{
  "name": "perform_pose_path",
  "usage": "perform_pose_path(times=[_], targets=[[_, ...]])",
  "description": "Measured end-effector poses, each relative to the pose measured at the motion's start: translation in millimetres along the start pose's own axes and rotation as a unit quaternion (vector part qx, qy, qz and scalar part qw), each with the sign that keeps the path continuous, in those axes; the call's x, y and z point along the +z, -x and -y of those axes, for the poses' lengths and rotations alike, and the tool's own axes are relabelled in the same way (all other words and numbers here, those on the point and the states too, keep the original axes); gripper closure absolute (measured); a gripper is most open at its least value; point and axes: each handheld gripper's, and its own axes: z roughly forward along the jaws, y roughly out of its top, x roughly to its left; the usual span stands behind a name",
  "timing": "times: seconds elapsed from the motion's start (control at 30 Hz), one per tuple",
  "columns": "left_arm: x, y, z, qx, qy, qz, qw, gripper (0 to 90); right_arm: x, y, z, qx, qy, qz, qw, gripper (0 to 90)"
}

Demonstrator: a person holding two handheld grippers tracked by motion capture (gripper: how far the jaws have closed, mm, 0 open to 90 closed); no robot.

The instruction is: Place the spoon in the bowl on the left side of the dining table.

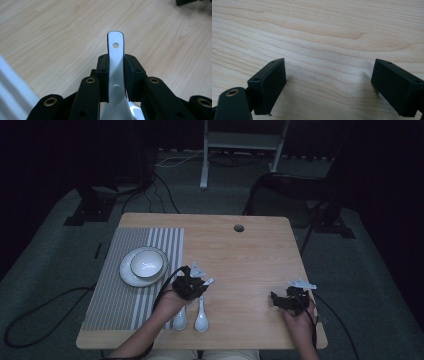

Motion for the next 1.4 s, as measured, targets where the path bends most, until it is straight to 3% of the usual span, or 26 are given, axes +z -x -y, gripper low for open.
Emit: perform_pose_path(times=[0.47, 0.97, 1.23, 1.4], targets=[[-24.4, -45.0, 7.8, -0.027, 0.009, -0.042, 0.9987, 75.4, -0.1, 0.0, 0.0, 0.001, 0.0, 0.001, 1.0, 12.0], [-47.6, -107.3, 9.6, -0.058, 0.015, -0.094, 0.9938, 75.4, 0.1, 0.3, -0.1, 0.0, 0.0, 0.002, 1.0, 12.0], [-39.7, -134.4, 14.9, -0.08, 0.006, -0.115, 0.9901, 75.4, 0.1, 0.2, -0.1, 0.001, 0.0, 0.002, 1.0, 12.0], [-28.4, -150.5, 22.7, -0.103, -0.002, -0.116, 0.9879, 75.3, 0.1, 0.2, -0.1, 0.001, 0.0, 0.002, 1.0, 12.0]])
